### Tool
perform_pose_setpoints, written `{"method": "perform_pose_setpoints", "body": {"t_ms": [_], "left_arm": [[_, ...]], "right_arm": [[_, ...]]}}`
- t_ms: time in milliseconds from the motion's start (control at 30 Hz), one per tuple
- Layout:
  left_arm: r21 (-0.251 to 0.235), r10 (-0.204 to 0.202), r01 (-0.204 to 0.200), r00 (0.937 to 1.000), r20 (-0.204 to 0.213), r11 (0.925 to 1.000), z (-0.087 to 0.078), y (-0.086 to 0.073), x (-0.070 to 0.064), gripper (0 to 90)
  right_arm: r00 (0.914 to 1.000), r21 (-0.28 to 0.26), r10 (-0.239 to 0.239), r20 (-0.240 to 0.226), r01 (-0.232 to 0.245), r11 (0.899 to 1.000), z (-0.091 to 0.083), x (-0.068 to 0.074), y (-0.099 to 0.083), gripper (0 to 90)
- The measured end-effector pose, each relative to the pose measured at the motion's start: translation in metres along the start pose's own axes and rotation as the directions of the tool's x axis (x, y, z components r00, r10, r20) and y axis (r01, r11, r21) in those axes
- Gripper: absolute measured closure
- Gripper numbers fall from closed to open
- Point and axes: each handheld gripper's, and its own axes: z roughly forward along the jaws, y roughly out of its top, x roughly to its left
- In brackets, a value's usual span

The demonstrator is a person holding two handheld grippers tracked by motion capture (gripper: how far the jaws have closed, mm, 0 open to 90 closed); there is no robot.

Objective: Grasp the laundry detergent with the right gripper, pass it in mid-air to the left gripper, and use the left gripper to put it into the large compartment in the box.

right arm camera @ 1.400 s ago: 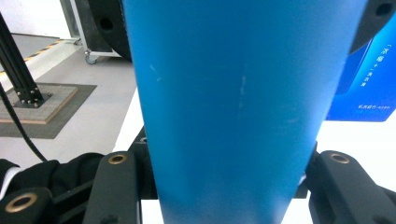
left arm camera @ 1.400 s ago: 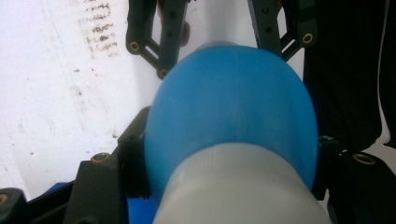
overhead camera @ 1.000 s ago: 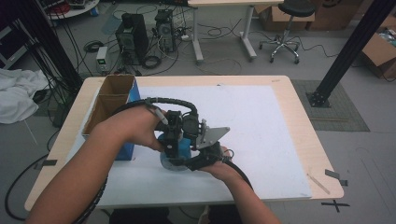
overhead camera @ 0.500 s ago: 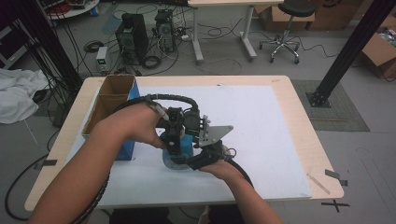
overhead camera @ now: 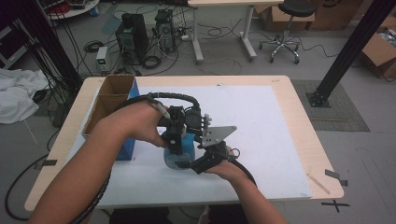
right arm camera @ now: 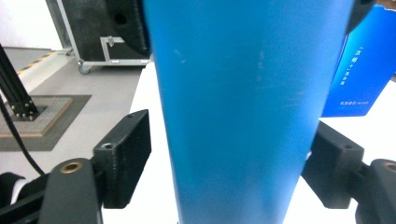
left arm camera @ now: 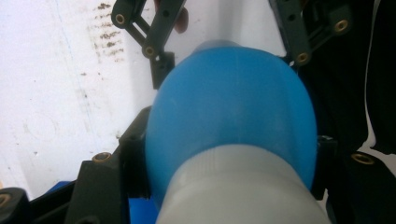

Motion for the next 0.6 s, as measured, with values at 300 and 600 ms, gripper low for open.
{"method": "perform_pose_setpoints", "body": {"t_ms": [300, 600], "left_arm": [[-0.002, -0.007, 0.007, 1.0000, 0.000, 1.0000, -0.002, -0.003, 0.002, 38.2], [-0.010, -0.027, 0.027, 0.9996, 0.000, 0.9996, -0.007, -0.011, 0.005, 38.2]], "right_arm": [[0.9997, 0.000, 0.013, 0.019, -0.013, 1.000, -0.010, -0.003, 0.003, 13.6], [0.9996, 0.060, 0.024, 0.017, -0.025, 0.998, -0.020, -0.004, 0.004, 4.7]]}}
